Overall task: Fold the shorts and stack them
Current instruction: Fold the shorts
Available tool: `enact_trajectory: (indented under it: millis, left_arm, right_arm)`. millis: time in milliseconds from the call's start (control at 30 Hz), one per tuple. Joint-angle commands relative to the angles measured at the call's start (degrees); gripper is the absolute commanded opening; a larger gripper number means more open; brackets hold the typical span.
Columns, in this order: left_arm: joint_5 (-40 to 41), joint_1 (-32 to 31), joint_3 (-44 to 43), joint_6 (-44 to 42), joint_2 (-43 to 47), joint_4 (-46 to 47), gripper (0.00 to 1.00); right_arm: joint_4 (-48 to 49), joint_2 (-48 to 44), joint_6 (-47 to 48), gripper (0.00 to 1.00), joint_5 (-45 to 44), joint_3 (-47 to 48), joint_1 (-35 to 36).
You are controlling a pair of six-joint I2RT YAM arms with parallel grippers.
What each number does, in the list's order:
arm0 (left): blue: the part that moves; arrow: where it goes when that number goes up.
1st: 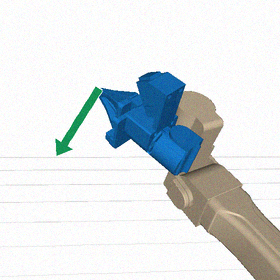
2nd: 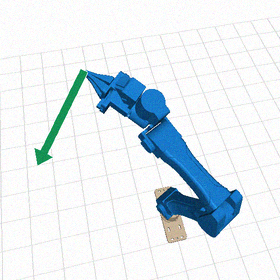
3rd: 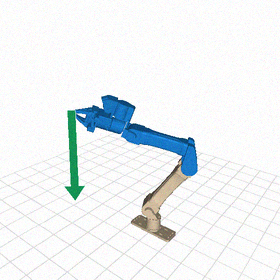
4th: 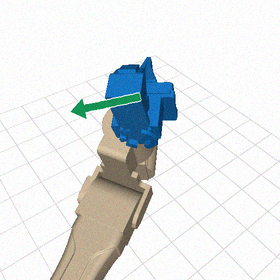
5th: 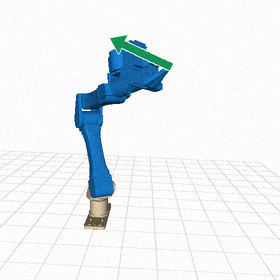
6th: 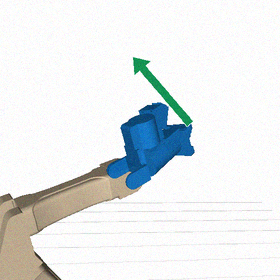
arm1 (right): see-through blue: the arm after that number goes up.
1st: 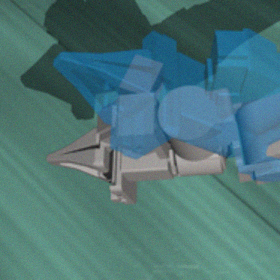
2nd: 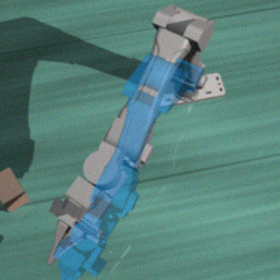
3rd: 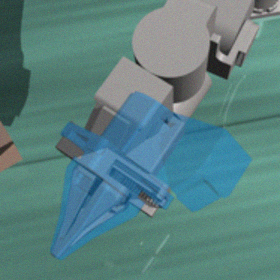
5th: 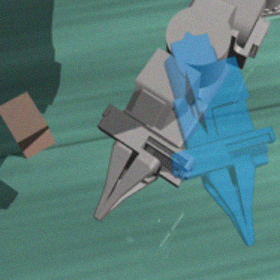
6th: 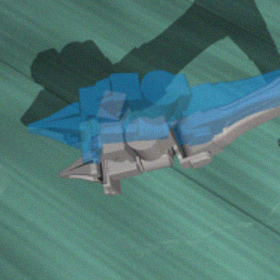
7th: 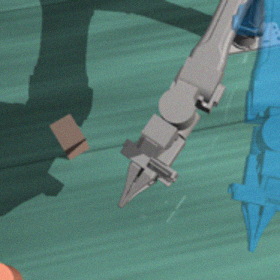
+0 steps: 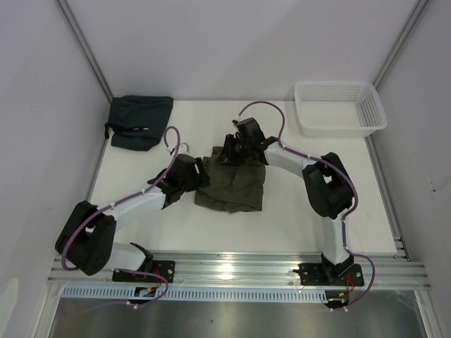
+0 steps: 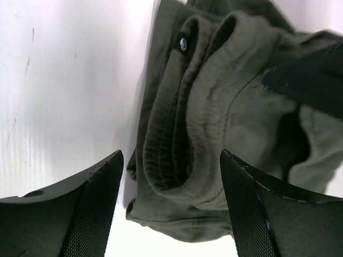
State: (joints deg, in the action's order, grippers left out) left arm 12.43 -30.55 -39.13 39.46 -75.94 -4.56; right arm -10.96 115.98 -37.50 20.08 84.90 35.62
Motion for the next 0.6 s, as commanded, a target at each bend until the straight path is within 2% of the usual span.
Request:
enact_trajectory:
  millis: [0, 133, 167, 233, 267, 333, 567]
  left_arm:
    - [3.30, -1.18, -1.82, -1.32, -2.54, 2.97, 0.74]
    - [5.23, -2.24, -1.65, -1.14, -5.35, 3.85, 0.64]
    - [5.59, -2.33, -0.78, -0.79, -5.44, 3.94, 0.53]
    - [6.38, -2.33, 0.19, 0.08, -5.53, 4.21, 0.39]
    - [6.73, -2.33, 0.81, 0.52, -5.45, 4.29, 0.22]
    - [7.08, -2.33, 3.09, 2.01, -5.71, 4.29, 0.01]
    - [5.77, -2.33, 9.95, 5.45, -7.90, 10.27, 0.00]
  right_arm:
    - [5.07, 1.78, 0.14, 0.31, 1.46, 4.21, -0.20]
    - [6.30, 4.86, -0.21, 0.29, 1.98, 6.06, -0.28]
    - [6.83, 5.47, -0.30, 0.28, 2.33, 6.41, -0.37]
    - [7.09, 7.23, -0.56, 0.26, 2.34, 7.20, -0.55]
    - [7.18, 8.02, -0.65, 0.26, 2.60, 8.08, -0.55]
    - [7.36, 9.34, -1.09, 0.25, 2.86, 8.79, -0.72]
    - [10.35, 15.05, -3.02, 0.23, 3.13, 9.75, -1.25]
